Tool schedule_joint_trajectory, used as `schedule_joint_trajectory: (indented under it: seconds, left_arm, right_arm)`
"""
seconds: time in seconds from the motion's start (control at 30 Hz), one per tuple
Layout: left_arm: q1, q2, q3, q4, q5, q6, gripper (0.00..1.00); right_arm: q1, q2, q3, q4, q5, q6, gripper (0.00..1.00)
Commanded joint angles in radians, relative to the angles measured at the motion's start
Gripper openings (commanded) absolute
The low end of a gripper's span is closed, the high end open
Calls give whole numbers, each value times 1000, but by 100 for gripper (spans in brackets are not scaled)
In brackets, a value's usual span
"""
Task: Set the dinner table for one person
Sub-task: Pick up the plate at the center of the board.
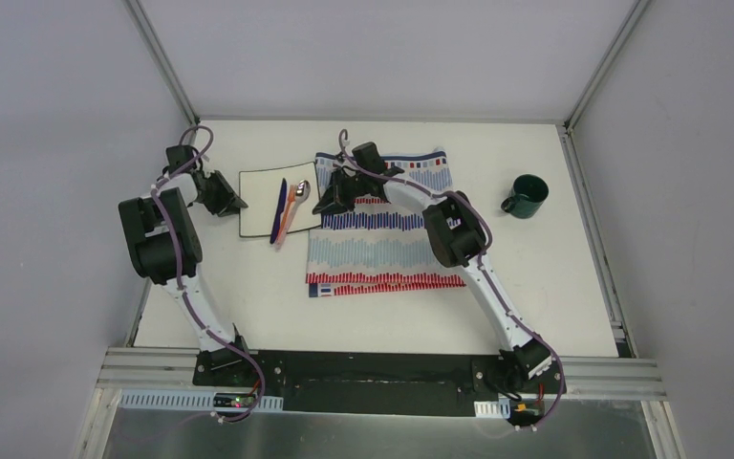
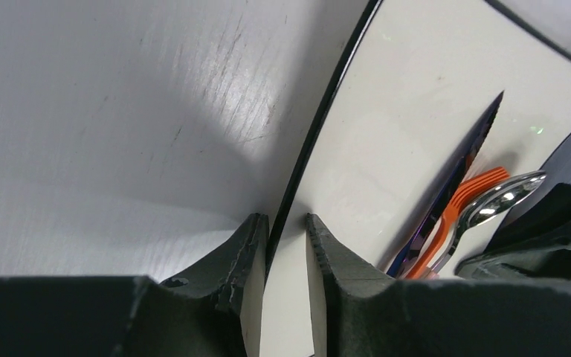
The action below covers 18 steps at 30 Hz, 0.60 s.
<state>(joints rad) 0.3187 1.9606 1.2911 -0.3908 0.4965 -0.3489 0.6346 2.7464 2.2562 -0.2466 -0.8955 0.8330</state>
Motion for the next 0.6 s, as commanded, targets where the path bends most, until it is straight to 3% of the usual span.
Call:
schedule_joint_trajectory:
  seconds: [0.0,0.23,0.57]
  left_arm:
    - [-26,26,-103,96,155,-111,8]
    - [35,38,-202,253,306,-170,10]
    - [63,158,-182,389,543,-233,15]
  right_arm:
    - [48,-37,-73,-4,20,-71,2]
    - [48,-49,-114,17,17,-68,3]
    - [50,-42,-124,41,9,-35,3]
